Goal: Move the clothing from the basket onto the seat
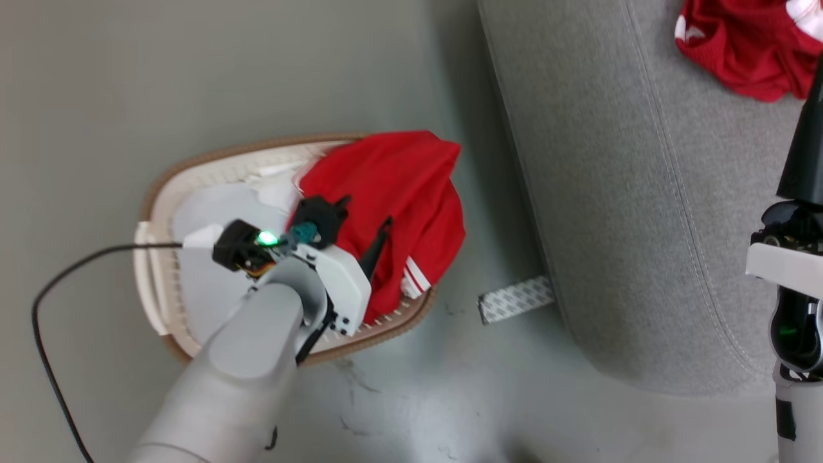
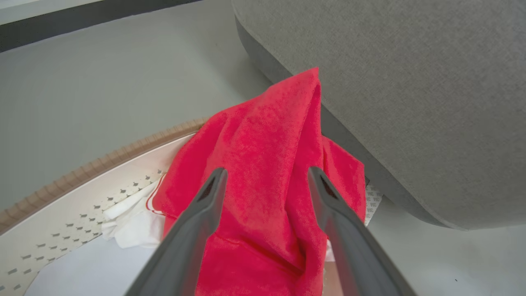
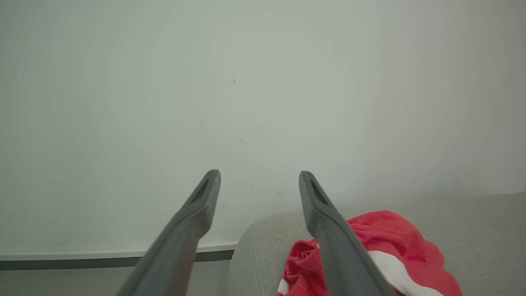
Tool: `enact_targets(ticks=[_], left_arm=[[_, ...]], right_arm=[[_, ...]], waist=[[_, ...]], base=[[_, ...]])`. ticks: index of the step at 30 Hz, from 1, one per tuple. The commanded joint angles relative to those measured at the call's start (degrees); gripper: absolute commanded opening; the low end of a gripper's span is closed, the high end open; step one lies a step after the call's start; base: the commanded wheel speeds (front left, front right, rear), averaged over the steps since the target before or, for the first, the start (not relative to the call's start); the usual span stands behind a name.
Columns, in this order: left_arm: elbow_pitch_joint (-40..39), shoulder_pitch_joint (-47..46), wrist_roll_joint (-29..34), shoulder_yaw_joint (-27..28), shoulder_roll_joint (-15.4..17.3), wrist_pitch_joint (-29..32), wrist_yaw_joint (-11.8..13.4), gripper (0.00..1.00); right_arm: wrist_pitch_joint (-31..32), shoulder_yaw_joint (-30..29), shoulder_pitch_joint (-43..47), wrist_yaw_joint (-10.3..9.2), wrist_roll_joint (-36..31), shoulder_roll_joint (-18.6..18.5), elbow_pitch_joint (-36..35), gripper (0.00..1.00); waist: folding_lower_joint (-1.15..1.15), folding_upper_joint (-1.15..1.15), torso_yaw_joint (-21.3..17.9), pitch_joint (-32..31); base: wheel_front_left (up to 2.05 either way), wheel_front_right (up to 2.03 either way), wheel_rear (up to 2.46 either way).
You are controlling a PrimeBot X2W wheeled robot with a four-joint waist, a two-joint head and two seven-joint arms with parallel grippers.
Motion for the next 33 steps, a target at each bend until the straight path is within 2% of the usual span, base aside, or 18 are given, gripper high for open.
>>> enact_targets(ticks=[1, 15, 27, 31, 32, 33], left_arm=[[1.3, -1.76, -0.75, -0.99, 1.02, 0.4, -0.11, 1.0], [11.4, -9.82, -7.91, -8.97, 4.5, 6.02, -0.13, 1.0], [12.01, -12.82, -12.14, -18.17, 6.98, 8.19, -0.05, 1.0], [11.68, -14.11, -14.46, -19.77, 7.55, 6.88, -0.05, 1.0], [11.54, -14.28, -14.87, -20.26, 7.64, 6.51, -0.06, 0.62], [11.2, -14.42, -15.31, -20.98, 7.7, 6.06, -0.06, 0.14]], right_arm=[[0.04, -0.17, -1.19, -0.13, 0.74, 0.32, -0.66, 1.0], [0.04, 1.65, -1.5, -0.13, 7.25, 0.37, -1.28, 1.0], [0.04, 3.6, -0.82, -0.14, 8.45, 0.37, 0.73, 1.0], [0.04, 4.33, -0.58, -0.14, 8.53, 0.37, 0.78, 1.0], [0.04, 4.45, -0.6, -0.14, 8.6, 0.36, 0.87, 1.0], [0.04, 4.53, -0.61, -0.14, 8.67, 0.36, 0.99, 1.0]], waist=[[-0.02, 0.0, -2.59, 3.31], [-0.02, 0.0, -7.68, 9.98], [-0.02, 0.0, -9.02, 12.32], [-0.02, 0.0, -8.74, 12.98], [-0.02, 0.0, -8.74, 13.02], [-0.02, 0.0, -8.76, 13.01]], base=[[0.0, 0.0, 0.0], [0.0, 0.0, 0.0], [0.0, 0.0, 0.0], [0.0, 0.0, 0.0], [0.0, 0.0, 0.0], [0.0, 0.0, 0.0]])
